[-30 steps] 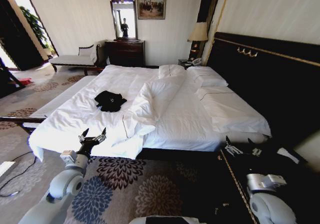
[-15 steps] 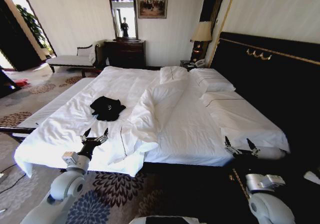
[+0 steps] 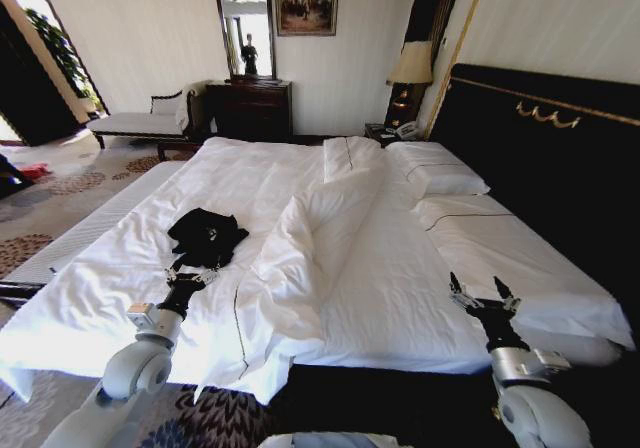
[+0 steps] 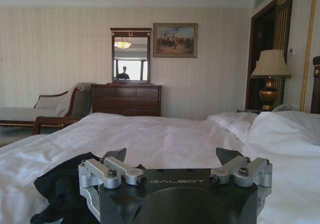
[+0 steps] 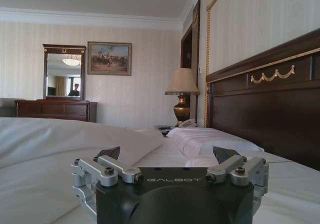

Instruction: Fold the clothes on the bed.

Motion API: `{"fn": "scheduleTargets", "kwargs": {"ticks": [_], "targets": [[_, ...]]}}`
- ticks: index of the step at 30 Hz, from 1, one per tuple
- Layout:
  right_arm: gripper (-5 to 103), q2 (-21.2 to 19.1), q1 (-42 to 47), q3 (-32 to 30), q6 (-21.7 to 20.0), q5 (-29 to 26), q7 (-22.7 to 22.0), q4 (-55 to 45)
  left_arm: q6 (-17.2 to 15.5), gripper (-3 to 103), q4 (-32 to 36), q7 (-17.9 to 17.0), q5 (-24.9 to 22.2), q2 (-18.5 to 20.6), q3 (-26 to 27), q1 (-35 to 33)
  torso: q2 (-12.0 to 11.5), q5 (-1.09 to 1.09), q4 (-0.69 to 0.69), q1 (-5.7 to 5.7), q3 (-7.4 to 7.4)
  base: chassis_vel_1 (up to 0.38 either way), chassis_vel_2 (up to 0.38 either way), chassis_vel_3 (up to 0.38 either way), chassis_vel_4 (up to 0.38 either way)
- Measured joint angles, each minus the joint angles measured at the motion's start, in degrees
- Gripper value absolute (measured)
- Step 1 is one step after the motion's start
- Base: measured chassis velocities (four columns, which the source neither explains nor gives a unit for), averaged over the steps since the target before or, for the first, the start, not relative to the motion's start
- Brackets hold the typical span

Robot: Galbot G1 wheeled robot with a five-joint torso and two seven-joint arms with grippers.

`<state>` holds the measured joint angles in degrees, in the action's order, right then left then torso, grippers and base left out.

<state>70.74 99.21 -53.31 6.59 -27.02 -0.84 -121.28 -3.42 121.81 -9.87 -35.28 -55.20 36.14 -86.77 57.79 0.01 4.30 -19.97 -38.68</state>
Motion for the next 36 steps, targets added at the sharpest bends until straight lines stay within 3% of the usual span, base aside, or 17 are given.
{"fn": "scheduleTargets", "kwargs": {"ticks": [13,36], "targets": [[100,0.31,-0.60,0.44,0.11,2.07,-1.03,1.03,0.24,100,-0.53,0.01,0.25,-0.68,-0.06,-0.26,0.01,-0.01,0.01,0.05,0.02,-0.058,0.127,0.054,-0.142],[100,0.66,-1.04,0.97,0.11,1.91,-1.36,1.57,0.24,100,-1.03,-0.05,0.19,-1.21,-0.18,-0.23,0.00,-0.01,0.00,0.00,0.00,0.204,0.294,-0.191,-0.299]]}}
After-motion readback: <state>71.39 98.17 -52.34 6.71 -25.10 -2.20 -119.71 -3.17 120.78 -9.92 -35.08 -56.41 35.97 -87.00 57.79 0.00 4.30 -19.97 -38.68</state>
